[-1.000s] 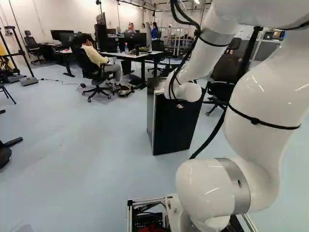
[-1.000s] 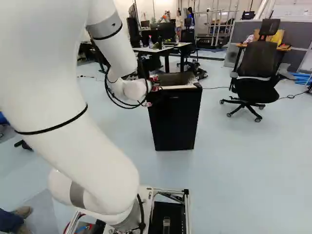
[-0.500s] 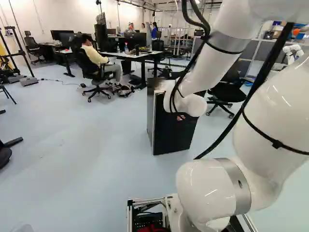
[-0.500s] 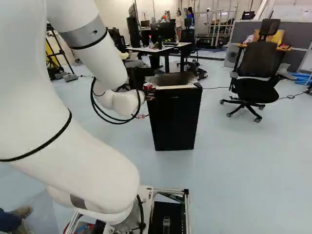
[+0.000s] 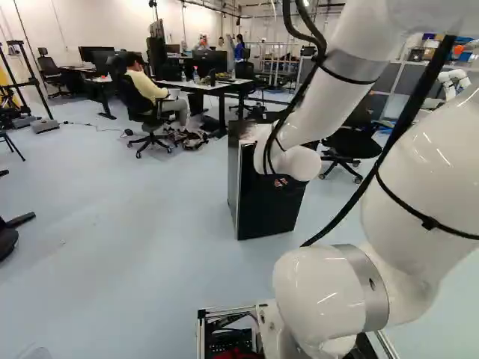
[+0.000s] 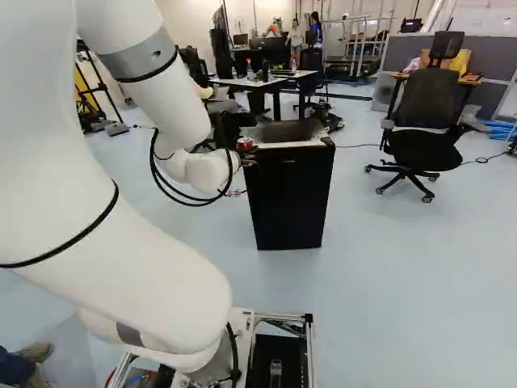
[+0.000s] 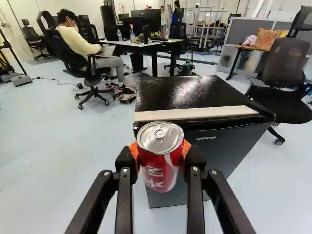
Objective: Grab a drink from the fridge
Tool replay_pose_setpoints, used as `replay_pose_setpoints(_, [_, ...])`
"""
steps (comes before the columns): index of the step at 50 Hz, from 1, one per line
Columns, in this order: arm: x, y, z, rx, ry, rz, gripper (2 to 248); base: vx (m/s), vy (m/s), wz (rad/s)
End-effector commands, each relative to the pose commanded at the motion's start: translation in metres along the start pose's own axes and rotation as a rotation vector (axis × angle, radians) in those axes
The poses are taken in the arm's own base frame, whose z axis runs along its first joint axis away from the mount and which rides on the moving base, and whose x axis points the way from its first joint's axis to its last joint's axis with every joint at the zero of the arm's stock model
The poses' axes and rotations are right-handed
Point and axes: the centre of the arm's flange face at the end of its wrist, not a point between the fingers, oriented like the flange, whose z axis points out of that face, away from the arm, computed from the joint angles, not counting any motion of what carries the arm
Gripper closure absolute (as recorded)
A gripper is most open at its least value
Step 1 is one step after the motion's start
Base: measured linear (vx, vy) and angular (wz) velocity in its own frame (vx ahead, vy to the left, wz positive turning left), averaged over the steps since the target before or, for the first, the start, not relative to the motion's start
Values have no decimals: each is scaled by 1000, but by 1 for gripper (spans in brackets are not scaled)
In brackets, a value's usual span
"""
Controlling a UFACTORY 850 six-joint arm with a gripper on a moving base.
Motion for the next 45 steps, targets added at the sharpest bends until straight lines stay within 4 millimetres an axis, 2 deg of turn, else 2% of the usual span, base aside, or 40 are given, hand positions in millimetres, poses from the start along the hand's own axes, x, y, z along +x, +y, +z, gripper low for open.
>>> replay_pose_setpoints(27, [-1,0,-1,0,0,0,149,0,0,0])
replay_pose_setpoints(45, [-8,-3,-12,4,-2,0,149,0,0,0])
